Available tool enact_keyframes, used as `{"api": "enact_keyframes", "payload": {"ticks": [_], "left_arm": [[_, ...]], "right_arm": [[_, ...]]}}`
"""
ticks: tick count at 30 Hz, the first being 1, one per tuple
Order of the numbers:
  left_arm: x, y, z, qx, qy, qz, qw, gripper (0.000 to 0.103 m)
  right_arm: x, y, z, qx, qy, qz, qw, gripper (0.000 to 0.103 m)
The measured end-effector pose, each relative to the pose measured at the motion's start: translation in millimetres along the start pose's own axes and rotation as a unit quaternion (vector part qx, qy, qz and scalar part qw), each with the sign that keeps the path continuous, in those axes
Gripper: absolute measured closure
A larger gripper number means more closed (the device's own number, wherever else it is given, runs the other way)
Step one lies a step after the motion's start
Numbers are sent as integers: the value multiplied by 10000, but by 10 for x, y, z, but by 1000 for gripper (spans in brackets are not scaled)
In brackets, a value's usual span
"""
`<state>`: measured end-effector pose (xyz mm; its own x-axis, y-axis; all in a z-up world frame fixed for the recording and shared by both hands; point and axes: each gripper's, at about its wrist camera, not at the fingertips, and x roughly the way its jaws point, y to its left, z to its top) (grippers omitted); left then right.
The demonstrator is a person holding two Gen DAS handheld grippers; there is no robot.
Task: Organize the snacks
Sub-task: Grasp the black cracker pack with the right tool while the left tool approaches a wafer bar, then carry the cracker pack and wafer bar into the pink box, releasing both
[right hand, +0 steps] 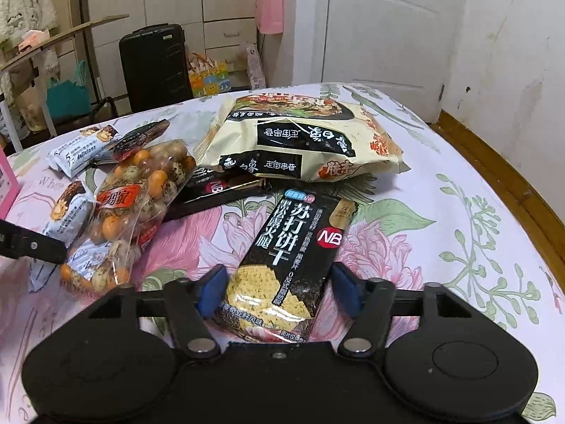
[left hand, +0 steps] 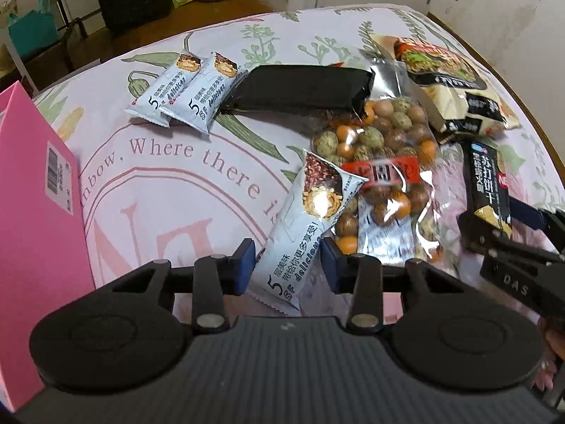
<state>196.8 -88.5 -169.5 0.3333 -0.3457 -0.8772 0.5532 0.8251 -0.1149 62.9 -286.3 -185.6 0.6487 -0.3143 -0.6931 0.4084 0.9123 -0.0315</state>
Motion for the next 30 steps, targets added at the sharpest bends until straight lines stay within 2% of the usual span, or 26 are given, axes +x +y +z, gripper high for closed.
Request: {"api": "enact_keyframes", "payload": {"ticks": [1,3,5,7,11,18,24,30], "left_arm": [[13,2,13,-1,11,11,10000,64],[11,18,36,-45,127,-47,9999,66],[-18,77,49,-320,327,-143,9988,69],[-79,100,31,-455,378,-158,9981,72],[-234,64,-54,-452,306,66,9985,73],[-503,90,-206,-748,347,-22,9966,73],[-695,136,-389,-899,551,-73,9944,73],[-994,177,-606,-1126,499,-289,9920,73]], "right_arm": [[13,15,3,23,-4,-28,10000,30],[23,61,-10,-84,-66,-55,9999,38],[-15,72,5,-180,-55,14,9998,43],[-74,39,30,-145,-23,127,9998,44],[-212,-49,62,101,116,381,9992,44],[-554,-10,102,-15,89,578,9983,44],[-888,124,141,-455,190,1080,9929,44],[-1116,323,186,-676,315,1742,9819,44]]}}
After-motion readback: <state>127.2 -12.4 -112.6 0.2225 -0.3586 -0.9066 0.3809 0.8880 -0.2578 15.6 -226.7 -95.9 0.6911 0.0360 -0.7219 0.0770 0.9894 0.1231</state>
